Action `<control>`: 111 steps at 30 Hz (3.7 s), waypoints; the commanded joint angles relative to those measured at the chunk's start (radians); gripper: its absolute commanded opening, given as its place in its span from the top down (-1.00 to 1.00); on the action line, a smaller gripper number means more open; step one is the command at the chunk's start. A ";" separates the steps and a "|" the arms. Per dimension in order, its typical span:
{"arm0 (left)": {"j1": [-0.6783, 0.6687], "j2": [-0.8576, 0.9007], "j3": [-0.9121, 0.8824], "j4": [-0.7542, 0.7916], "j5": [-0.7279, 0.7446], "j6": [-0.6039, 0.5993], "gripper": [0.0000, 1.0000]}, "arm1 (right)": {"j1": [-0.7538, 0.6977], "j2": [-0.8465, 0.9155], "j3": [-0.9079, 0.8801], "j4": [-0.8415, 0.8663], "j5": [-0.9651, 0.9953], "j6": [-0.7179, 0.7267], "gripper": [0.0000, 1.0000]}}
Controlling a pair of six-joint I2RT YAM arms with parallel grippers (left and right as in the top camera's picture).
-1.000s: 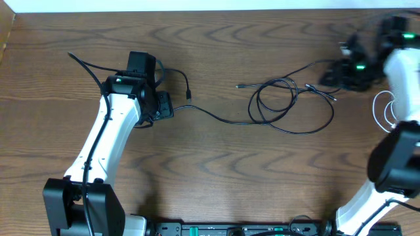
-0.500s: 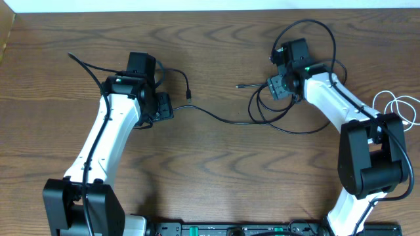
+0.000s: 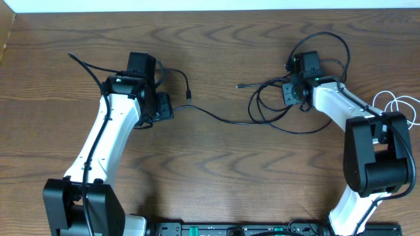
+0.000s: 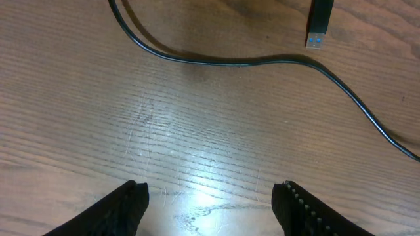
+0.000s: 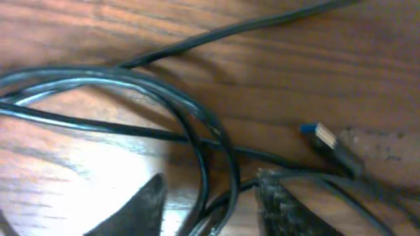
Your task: Untangle cables
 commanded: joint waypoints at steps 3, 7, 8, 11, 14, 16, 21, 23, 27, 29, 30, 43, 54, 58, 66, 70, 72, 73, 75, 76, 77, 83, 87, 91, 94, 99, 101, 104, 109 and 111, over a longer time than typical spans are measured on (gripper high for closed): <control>0.004 -0.015 0.009 -0.006 -0.002 -0.005 -0.32 | 0.000 -0.022 -0.001 0.005 -0.161 0.035 0.91; 0.004 -0.015 0.009 -0.006 -0.002 -0.005 -0.32 | 0.001 -0.085 0.040 -0.045 -0.259 0.035 0.98; 0.004 -0.015 0.009 -0.006 -0.002 -0.006 -0.32 | 0.002 -0.108 0.055 -0.064 -0.270 0.035 0.98; 0.004 -0.015 0.009 -0.006 -0.002 -0.006 -0.32 | 0.008 -0.194 0.103 -0.112 -0.290 0.035 0.98; 0.004 -0.015 0.009 -0.006 -0.002 -0.026 -0.32 | 0.021 -0.312 0.132 -0.128 -0.323 0.040 0.98; 0.004 -0.015 0.009 -0.006 0.005 -0.028 -0.32 | 0.027 -0.377 0.132 -0.135 -0.323 0.045 0.98; 0.003 -0.015 0.009 0.002 0.075 -0.031 -0.32 | 0.027 -0.438 0.132 -0.222 -0.318 0.101 0.98; 0.003 -0.015 0.009 0.007 0.122 -0.031 -0.32 | 0.027 -0.420 0.130 -0.283 -0.282 0.108 0.93; 0.003 -0.014 0.009 0.011 0.156 -0.031 -0.32 | 0.027 -0.355 0.129 -0.393 -0.267 0.179 0.74; 0.003 -0.014 0.009 0.012 0.156 -0.031 -0.32 | 0.027 -0.306 0.129 -0.447 -0.283 0.243 0.73; 0.003 -0.014 0.009 0.012 0.156 -0.031 -0.32 | 0.028 -0.289 0.129 -0.466 -0.294 0.264 0.73; 0.003 -0.014 0.009 0.013 0.155 -0.031 -0.32 | 0.151 -0.004 0.129 -0.545 -0.470 0.360 0.54; 0.003 -0.014 0.009 0.012 0.156 -0.031 -0.33 | 0.184 0.059 0.128 -0.471 -0.317 0.556 0.53; 0.003 -0.014 0.009 0.012 0.155 -0.031 -0.32 | 0.184 0.059 0.128 -0.478 -0.308 0.587 0.51; 0.003 -0.014 0.009 0.013 0.156 -0.031 -0.32 | 0.183 0.059 0.128 -0.513 -0.307 0.601 0.48; 0.003 -0.014 0.009 0.013 0.155 -0.031 -0.32 | 0.177 0.059 0.129 -0.529 -0.334 0.601 0.43; 0.003 -0.014 0.009 0.013 0.156 -0.031 -0.32 | 0.174 0.059 0.131 -0.544 -0.333 0.601 0.41; 0.003 -0.014 0.009 0.013 0.156 -0.031 -0.32 | 0.174 0.059 0.132 -0.547 -0.333 0.601 0.39; 0.003 -0.014 0.009 0.013 0.155 -0.031 -0.32 | 0.174 0.059 0.132 -0.550 -0.316 0.601 0.38; 0.003 -0.014 0.009 0.012 0.155 -0.031 -0.32 | 0.174 0.059 0.132 -0.552 -0.295 0.601 0.38; 0.003 -0.014 0.009 0.012 0.156 -0.031 -0.32 | 0.174 0.059 0.132 -0.555 -0.266 0.605 0.38; 0.003 -0.014 0.009 0.013 0.155 -0.031 -0.32 | 0.174 0.055 0.153 -0.565 -0.236 0.538 0.36; 0.003 -0.014 0.009 0.013 0.155 -0.031 -0.32 | 0.172 0.030 0.214 -0.613 -0.251 0.502 0.34; 0.003 -0.014 0.009 0.013 0.154 -0.030 -0.32 | 0.148 -0.025 0.240 -0.622 -0.233 0.488 0.26; 0.003 -0.014 0.009 0.013 0.154 -0.027 -0.33 | 0.145 -0.028 0.220 -0.638 -0.206 0.495 0.24; 0.003 -0.014 0.009 0.013 0.154 -0.027 -0.32 | 0.146 -0.028 0.155 -0.644 -0.175 0.542 0.24; 0.003 -0.014 0.009 0.013 0.154 -0.027 -0.32 | 0.148 -0.028 0.129 -0.631 -0.167 0.562 0.25; 0.003 -0.014 0.009 0.012 0.155 -0.027 -0.32 | 0.151 -0.028 0.080 -0.578 -0.161 0.578 0.29; 0.003 -0.014 0.009 0.012 0.154 -0.027 -0.32 | 0.153 -0.028 0.013 -0.485 -0.163 0.579 0.45; 0.003 -0.014 0.009 0.012 0.154 -0.027 -0.32 | 0.159 -0.028 0.004 -0.460 -0.165 0.578 0.62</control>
